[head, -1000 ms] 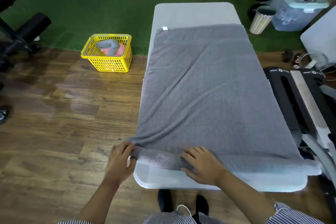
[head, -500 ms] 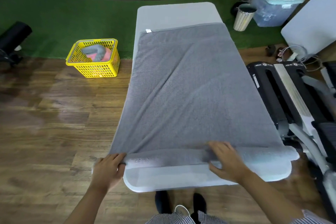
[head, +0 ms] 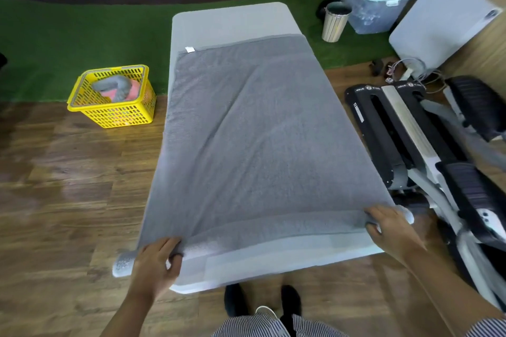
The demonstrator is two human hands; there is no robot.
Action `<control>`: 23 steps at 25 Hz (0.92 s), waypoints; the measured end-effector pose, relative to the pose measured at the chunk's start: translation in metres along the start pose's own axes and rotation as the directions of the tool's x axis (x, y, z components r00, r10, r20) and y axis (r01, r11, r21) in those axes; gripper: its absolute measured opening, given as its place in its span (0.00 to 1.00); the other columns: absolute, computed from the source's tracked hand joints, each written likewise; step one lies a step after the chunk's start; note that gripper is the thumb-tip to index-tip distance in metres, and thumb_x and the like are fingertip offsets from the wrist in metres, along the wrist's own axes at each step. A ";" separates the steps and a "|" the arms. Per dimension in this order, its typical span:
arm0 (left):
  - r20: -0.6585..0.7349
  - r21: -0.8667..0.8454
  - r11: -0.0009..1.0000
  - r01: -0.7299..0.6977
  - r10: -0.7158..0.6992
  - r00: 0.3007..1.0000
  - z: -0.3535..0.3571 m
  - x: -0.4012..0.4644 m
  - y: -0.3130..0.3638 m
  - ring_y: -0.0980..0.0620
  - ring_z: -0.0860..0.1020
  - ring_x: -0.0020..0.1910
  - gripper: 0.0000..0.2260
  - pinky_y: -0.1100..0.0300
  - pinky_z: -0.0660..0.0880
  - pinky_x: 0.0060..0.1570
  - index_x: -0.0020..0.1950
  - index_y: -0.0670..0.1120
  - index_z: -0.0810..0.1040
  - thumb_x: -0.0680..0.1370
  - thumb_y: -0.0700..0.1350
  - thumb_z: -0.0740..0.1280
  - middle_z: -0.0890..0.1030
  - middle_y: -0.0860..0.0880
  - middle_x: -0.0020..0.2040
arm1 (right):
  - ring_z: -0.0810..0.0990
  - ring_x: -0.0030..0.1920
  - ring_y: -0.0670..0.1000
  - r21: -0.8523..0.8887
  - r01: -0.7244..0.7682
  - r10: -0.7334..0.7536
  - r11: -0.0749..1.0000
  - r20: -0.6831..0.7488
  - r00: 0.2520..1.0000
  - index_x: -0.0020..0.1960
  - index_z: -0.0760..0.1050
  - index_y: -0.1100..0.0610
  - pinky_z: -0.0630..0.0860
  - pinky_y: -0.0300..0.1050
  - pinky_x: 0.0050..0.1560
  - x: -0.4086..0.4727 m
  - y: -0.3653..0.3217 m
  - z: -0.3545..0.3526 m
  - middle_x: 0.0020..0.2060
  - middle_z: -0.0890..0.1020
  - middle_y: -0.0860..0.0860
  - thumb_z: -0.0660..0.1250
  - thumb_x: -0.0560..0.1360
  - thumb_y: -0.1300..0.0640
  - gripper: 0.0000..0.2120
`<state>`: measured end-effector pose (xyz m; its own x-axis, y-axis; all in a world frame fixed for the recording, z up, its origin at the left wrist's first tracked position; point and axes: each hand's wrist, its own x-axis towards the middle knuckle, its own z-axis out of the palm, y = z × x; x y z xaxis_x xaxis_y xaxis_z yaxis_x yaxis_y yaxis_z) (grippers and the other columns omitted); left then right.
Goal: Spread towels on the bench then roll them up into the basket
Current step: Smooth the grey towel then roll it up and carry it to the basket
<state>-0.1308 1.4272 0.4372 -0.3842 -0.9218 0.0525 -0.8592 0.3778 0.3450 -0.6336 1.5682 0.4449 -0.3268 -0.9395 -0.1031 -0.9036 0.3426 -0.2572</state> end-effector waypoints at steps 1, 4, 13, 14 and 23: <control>0.018 -0.024 0.999 0.029 -0.029 0.999 -0.002 0.000 -0.002 0.49 0.78 0.38 0.18 0.53 0.76 0.40 0.48 0.44 0.81 0.69 0.49 0.56 0.82 0.51 0.40 | 0.79 0.43 0.62 0.016 0.015 -0.015 1.000 0.003 1.000 0.49 0.79 0.62 0.74 0.52 0.48 0.000 0.000 0.000 0.41 0.81 0.57 0.69 0.67 0.64 0.10; 0.032 -0.087 0.995 0.051 -0.049 0.998 -0.008 0.006 0.002 0.45 0.77 0.42 0.17 0.50 0.75 0.44 0.51 0.46 0.76 0.69 0.51 0.57 0.78 0.50 0.46 | 0.75 0.48 0.56 0.092 -0.014 0.013 0.996 0.004 1.000 0.54 0.76 0.61 0.71 0.51 0.54 0.000 0.003 -0.007 0.48 0.78 0.55 0.70 0.68 0.65 0.14; 0.028 0.146 0.989 -0.012 0.008 1.000 -0.004 0.012 0.009 0.45 0.78 0.45 0.22 0.45 0.76 0.48 0.55 0.45 0.77 0.64 0.52 0.60 0.78 0.48 0.50 | 0.68 0.65 0.55 0.166 -0.074 0.066 0.983 0.056 0.996 0.64 0.73 0.57 0.66 0.50 0.66 -0.006 0.026 -0.003 0.59 0.73 0.51 0.70 0.69 0.65 0.24; 0.050 0.168 0.986 -0.002 -0.006 0.999 -0.006 0.012 0.007 0.43 0.80 0.42 0.21 0.46 0.77 0.43 0.55 0.46 0.77 0.65 0.50 0.59 0.78 0.48 0.50 | 0.71 0.63 0.59 0.149 -0.057 0.050 0.987 0.051 0.997 0.63 0.74 0.59 0.68 0.54 0.65 -0.003 0.025 -0.002 0.58 0.76 0.54 0.71 0.68 0.68 0.24; 0.039 0.161 0.982 0.102 -0.110 0.993 -0.019 0.004 -0.011 0.44 0.83 0.39 0.21 0.42 0.76 0.42 0.49 0.44 0.82 0.67 0.49 0.54 0.83 0.49 0.44 | 0.76 0.55 0.58 0.142 -0.066 0.048 0.988 0.127 0.991 0.57 0.77 0.60 0.72 0.49 0.56 0.011 0.000 -0.008 0.52 0.80 0.56 0.66 0.72 0.63 0.14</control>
<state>-0.1162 1.4172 0.4513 -0.3006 -0.9535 -0.0225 -0.9371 0.2909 0.1928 -0.6395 1.5575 0.4512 -0.3323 -0.9131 -0.2364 -0.8314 0.4019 -0.3837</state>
